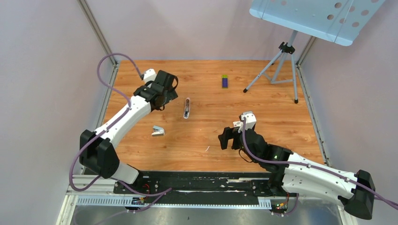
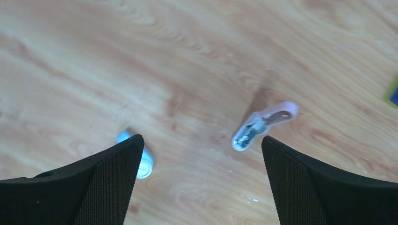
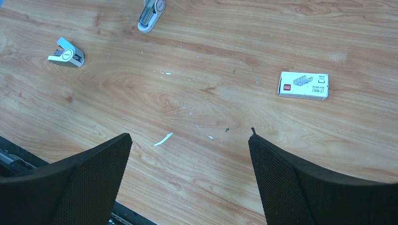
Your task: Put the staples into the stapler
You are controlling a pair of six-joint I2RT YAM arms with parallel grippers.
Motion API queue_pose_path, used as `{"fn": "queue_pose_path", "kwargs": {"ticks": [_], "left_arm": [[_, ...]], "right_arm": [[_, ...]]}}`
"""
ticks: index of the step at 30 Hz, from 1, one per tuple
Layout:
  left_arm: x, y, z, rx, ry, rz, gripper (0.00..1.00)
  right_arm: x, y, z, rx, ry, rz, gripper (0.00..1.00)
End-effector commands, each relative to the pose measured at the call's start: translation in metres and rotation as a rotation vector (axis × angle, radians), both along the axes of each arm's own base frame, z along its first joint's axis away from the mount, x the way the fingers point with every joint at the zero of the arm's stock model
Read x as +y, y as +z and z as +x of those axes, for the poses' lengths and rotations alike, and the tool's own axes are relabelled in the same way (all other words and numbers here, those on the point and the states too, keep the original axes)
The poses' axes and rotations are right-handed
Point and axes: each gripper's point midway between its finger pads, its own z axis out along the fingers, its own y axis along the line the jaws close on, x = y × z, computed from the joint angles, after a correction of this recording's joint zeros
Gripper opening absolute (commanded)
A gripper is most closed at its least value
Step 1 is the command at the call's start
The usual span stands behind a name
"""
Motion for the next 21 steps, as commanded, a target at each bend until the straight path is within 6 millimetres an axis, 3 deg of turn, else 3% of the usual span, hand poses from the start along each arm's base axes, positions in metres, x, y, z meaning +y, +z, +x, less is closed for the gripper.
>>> {"fn": "queue_pose_path", "kwargs": {"ticks": [1,5,14,21], "left_arm": [[0.04,-0.032,-0.036,0.046,0.335,-0.108,0.96],[0.052,-0.056,-0.057,0.052,0.448,-0.222,0.89],[0.064,-0.094,-0.071,0.054,0.585,-0.348,0.82],[0.058,-0.127,-0.073,0.081,0.607,-0.446,0.8]], "right_arm": [[-0.008,-0.007,0.002,-0.006,-0.022,-0.019,1.0],[-0.007,-0.006,0.003,-0.009,-0.019,-0.017,1.0],[-0.005,-0.004,0.002,-0.012,-0.01,-0.009,0.99],[-0.006,-0.001,0.003,-0.02,-0.01,-0.007,0.99]]}}
